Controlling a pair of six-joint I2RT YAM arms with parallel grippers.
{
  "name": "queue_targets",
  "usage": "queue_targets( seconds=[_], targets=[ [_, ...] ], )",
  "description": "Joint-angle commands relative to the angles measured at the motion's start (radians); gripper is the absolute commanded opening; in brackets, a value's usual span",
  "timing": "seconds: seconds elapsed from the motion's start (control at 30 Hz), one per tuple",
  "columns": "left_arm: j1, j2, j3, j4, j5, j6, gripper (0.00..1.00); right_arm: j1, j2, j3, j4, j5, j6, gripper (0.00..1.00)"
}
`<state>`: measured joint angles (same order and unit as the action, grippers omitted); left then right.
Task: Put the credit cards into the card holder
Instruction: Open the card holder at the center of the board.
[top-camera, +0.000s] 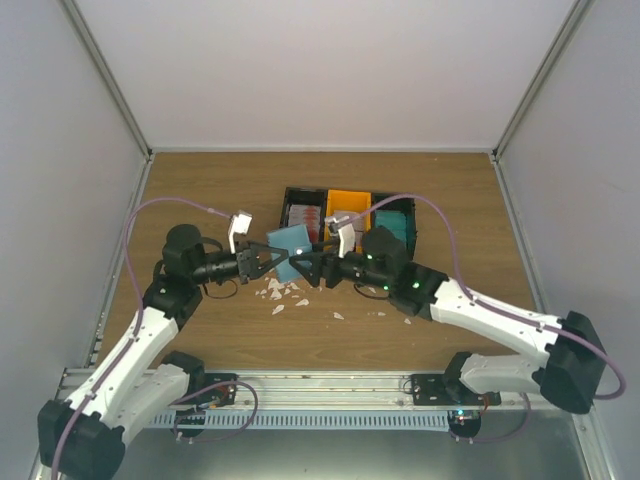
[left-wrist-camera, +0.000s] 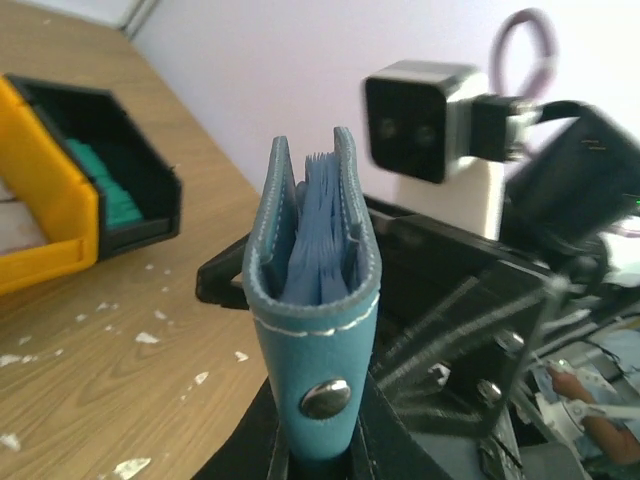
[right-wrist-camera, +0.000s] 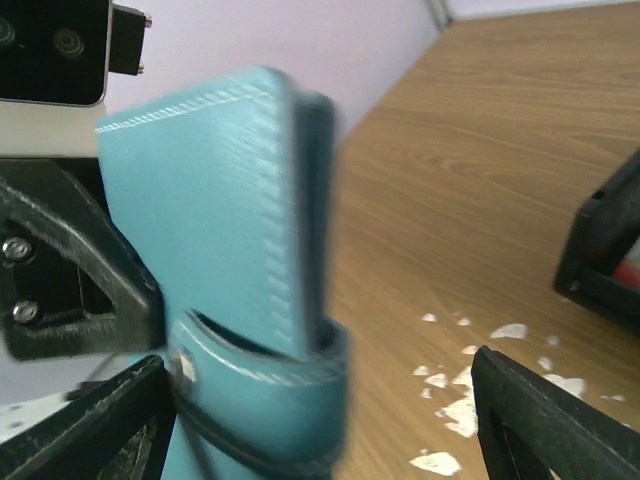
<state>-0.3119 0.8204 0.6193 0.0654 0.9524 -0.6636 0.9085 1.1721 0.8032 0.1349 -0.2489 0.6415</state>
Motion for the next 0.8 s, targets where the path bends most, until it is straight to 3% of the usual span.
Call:
queue_targets(
  seconds=[0.0, 0.13, 0.27, 0.77],
  targets=[
    [-0.008, 0.043, -0.012, -0.058, -0.037, 0.056, 0.0, 0.091, 0.099, 0.156, -0.254, 0.331, -0.115, 0.82],
    [-0.007, 0.046, -0.022, -0.058, -0.037, 0.063, 0.0, 0.149, 0.184, 0.238, -0.379, 0.509, -0.092, 0.8],
    [-0.008, 0.045, -0.013, -0.103, -0.038, 0.077, 0.0, 0.151, 0.217, 0.249, -0.456, 0.652, -0.021, 0.72],
    [-0.009, 0.044, -0.018, -0.132, -0.077, 0.093, 0.0, 0.151, 0.253, 0.282, -0.616, 0.803, 0.1, 0.42]
  ],
)
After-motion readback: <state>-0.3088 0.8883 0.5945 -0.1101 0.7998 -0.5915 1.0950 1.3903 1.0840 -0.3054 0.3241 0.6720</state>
